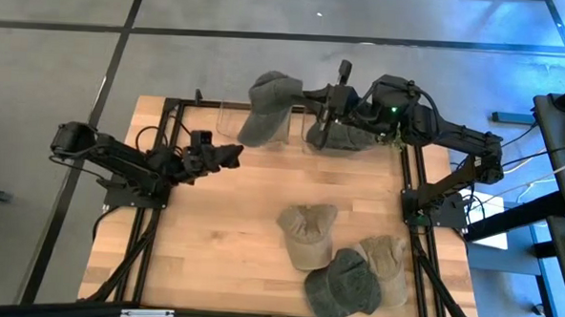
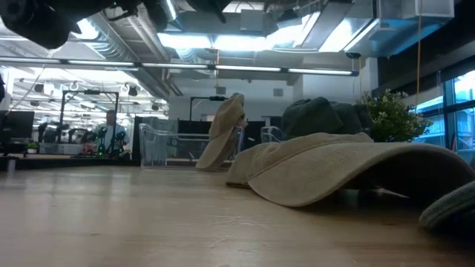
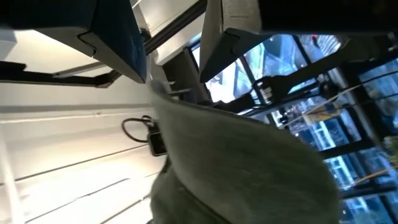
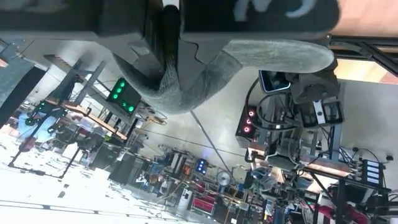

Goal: Pick & Place hat
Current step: Put the black cap into the right transparent bin

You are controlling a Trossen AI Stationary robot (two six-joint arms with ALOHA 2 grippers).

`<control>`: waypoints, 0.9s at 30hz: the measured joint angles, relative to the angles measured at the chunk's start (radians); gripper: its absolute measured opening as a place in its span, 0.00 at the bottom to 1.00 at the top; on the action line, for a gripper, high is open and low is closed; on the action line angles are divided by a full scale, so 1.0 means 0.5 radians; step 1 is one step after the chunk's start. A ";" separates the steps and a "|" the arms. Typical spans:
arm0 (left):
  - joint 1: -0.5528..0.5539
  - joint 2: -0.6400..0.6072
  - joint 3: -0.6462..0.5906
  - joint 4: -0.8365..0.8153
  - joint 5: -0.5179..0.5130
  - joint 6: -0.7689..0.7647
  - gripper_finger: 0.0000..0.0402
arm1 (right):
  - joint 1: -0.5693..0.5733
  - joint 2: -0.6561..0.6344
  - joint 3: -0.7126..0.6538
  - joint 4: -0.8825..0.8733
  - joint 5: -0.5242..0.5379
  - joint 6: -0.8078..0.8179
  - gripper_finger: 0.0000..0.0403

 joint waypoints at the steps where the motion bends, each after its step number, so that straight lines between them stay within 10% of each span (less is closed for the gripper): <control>1: 0.000 0.000 0.019 0.001 0.001 0.016 0.35 | 0.000 0.000 0.000 0.000 -0.001 0.001 0.03; 27: 0.001 0.000 0.085 -0.060 -0.027 0.473 0.34 | 0.093 -0.001 -0.001 -0.358 -0.406 0.160 0.03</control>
